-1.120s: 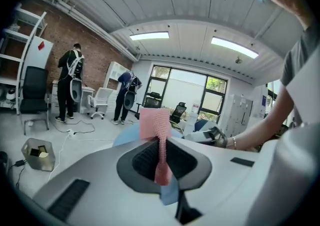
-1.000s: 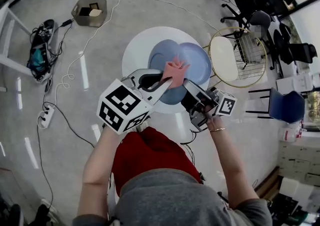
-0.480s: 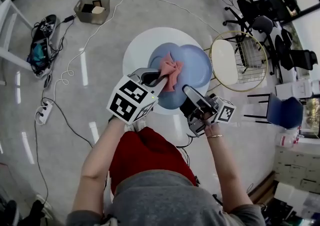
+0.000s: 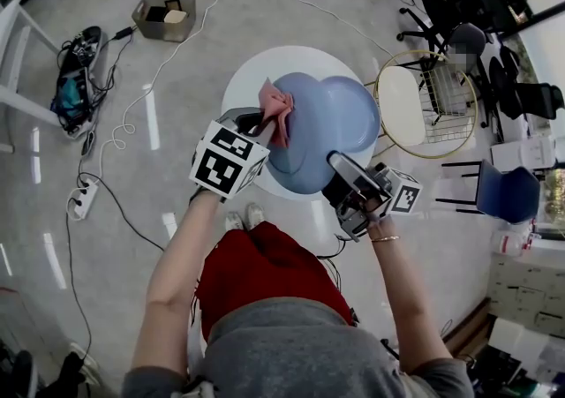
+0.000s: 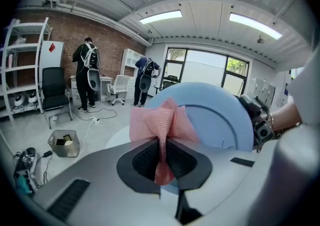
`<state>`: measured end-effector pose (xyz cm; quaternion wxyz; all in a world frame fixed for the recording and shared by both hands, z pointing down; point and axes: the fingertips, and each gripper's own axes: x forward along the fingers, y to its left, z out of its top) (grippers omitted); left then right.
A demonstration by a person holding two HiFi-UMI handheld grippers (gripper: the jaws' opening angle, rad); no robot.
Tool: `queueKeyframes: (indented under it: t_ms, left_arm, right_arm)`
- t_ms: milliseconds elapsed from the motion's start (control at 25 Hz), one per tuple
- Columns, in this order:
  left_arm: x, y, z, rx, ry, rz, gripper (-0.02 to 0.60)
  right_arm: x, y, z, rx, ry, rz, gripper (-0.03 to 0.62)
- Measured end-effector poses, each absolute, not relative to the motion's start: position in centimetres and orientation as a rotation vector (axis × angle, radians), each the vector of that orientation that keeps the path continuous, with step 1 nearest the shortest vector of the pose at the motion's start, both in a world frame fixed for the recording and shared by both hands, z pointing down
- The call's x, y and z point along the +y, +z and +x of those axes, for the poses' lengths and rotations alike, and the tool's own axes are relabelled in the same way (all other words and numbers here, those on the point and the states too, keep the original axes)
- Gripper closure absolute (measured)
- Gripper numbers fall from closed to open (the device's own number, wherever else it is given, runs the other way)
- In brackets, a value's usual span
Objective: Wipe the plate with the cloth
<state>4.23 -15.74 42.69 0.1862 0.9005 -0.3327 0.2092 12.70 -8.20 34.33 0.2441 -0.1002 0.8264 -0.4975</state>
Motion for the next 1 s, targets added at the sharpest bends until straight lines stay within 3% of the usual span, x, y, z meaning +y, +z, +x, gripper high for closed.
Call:
queueKeyframes:
  t_ms: [680,1000]
  left_arm:
    - [-18.1,49.5,-1.9,-1.107,0.762,2.313,0.548]
    - [-13.7,40.4,2.0,-0.92,0.357,2.454,0.548]
  right_arm:
    - [-9.4,34.6,12.0,2.263,-1.376,-0.298,0.559]
    - [-11.0,35.8,13.2,2.278,-1.315,-0.424,0.559]
